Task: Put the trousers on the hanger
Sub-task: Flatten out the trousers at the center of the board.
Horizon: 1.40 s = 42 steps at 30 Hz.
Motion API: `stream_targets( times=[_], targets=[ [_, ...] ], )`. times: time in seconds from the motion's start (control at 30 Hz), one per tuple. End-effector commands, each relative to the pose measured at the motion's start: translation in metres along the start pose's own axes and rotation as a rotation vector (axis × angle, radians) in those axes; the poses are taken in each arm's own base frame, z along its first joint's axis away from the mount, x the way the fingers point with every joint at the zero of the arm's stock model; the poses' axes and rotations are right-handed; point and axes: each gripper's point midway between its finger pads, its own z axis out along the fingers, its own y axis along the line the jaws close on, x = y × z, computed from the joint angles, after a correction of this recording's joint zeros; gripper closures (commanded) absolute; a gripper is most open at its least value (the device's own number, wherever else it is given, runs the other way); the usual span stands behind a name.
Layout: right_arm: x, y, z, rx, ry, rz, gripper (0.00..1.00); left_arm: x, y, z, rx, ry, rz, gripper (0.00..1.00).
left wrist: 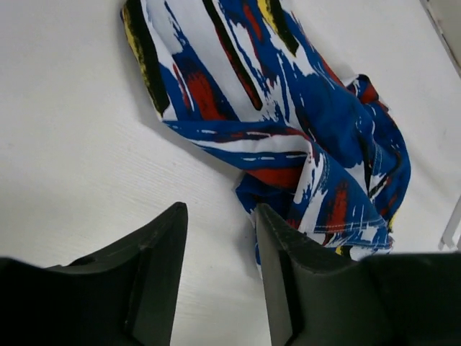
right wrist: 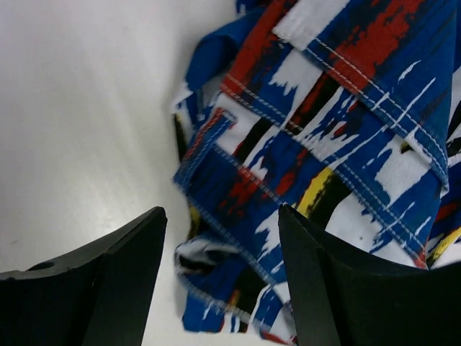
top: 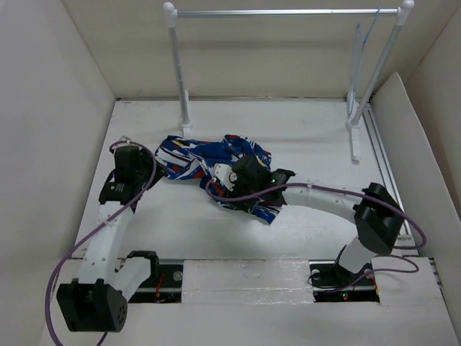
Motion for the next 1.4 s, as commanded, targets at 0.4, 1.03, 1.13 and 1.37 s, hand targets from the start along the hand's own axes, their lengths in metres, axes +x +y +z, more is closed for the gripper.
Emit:
stream_targets(
  times=[0.4, 1.03, 1.13, 1.37],
  targets=[
    [0.006, -0.073, 0.048, 0.266, 0.047, 0.082, 1.0, 0.16, -0.022, 0.031, 0.128, 0.318, 0.041, 0.56],
    [-0.056, -0.108, -0.157, 0.287, -0.329, 0.207, 1.0, 0.236, -0.087, 0.085, 0.237, 0.46, 0.178, 1.0],
    [-0.058, -0.11, -0.188, 0.306, -0.334, 0.221, 1.0, 0.21, -0.087, 0.056, 0.251, 0.392, 0.162, 1.0],
    [-0.024, -0.141, -0.272, 0.481, -0.34, 0.324, 1.0, 0.094, -0.052, -0.096, 0.288, 0.077, 0.079, 1.0]
  ],
)
